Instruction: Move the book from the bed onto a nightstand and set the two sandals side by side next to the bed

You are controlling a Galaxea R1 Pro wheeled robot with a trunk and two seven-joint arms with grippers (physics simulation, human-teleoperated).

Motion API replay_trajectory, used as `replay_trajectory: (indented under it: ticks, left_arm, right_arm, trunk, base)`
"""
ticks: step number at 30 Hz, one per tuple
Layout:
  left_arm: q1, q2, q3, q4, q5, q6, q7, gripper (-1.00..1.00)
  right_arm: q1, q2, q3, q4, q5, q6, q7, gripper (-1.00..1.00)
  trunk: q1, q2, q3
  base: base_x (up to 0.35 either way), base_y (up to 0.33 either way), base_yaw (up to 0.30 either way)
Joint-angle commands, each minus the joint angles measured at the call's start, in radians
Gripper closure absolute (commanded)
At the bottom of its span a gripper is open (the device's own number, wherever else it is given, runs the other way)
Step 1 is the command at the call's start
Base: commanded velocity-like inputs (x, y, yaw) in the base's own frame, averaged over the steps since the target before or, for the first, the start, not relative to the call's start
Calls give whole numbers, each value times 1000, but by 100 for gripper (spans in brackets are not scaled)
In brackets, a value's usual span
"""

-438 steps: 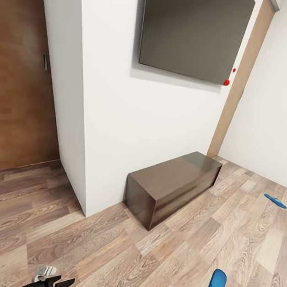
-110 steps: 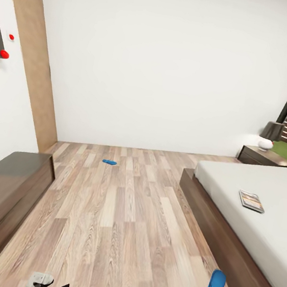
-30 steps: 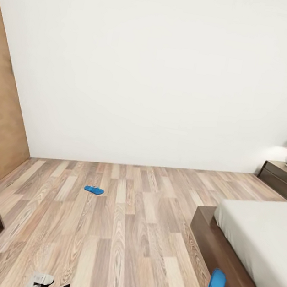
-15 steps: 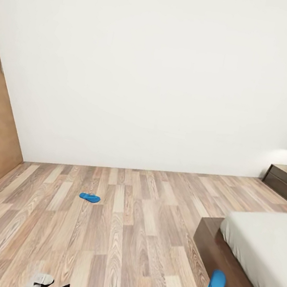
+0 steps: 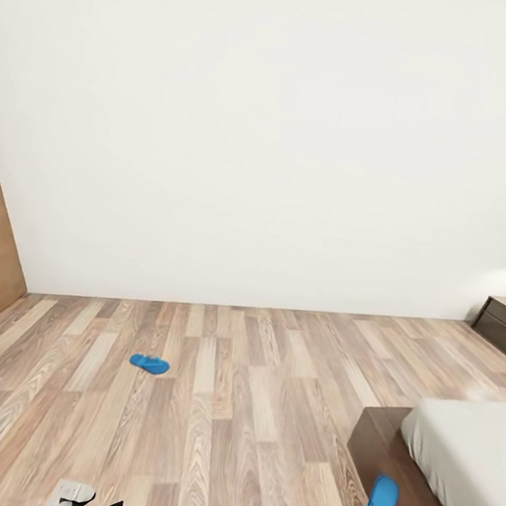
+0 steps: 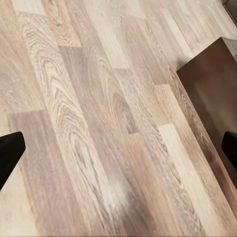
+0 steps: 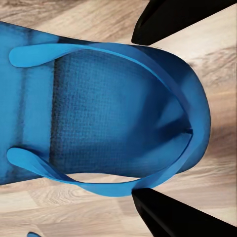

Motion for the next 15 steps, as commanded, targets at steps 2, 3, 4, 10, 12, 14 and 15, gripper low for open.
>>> replay_trajectory:
  ticks: [2, 3, 4, 10, 12, 14, 15]
  left_arm:
    - [0, 0, 2, 1, 5, 5, -5, -100]
    - [-1, 0, 1, 1, 5, 5, -5, -100]
    - [-1, 0, 1, 1, 5, 5, -5, -100]
    - [0, 0, 2, 1, 5, 5, -5, -100]
    - [-1, 0, 3, 1, 5, 5, -5, -100]
    - [-1, 0, 2, 1, 5, 5, -5, -100]
    - [-1, 0, 2, 1, 5, 5, -5, -100]
  right_arm:
    - [-1, 1, -7, -1, -3, 10, 5, 100]
    - [-1, 1, -7, -1, -3, 10, 5, 100]
    - [-1, 1, -7, -1, -3, 10, 5, 100]
    - [-1, 1, -7, -1, -5, 10, 5, 100]
    - [-1, 1, -7, -1, -6, 10, 5, 100]
    - [-1, 1, -7, -1, -6, 10, 6, 100]
    - [-1, 1, -7, -1, -6, 11, 6, 100]
  trunk:
    - [0, 0, -1]
    - [0, 0, -1]
    - [0, 0, -1]
    - [0, 0, -1]
    - [0, 0, -1]
    - [0, 0, -1]
    - [0, 0, -1]
  base:
    - [326, 0, 0]
    - [325, 0, 0]
    - [325, 0, 0]
    - [325, 0, 0]
    - [325, 0, 0]
    - [325, 0, 0]
    - [325, 0, 0]
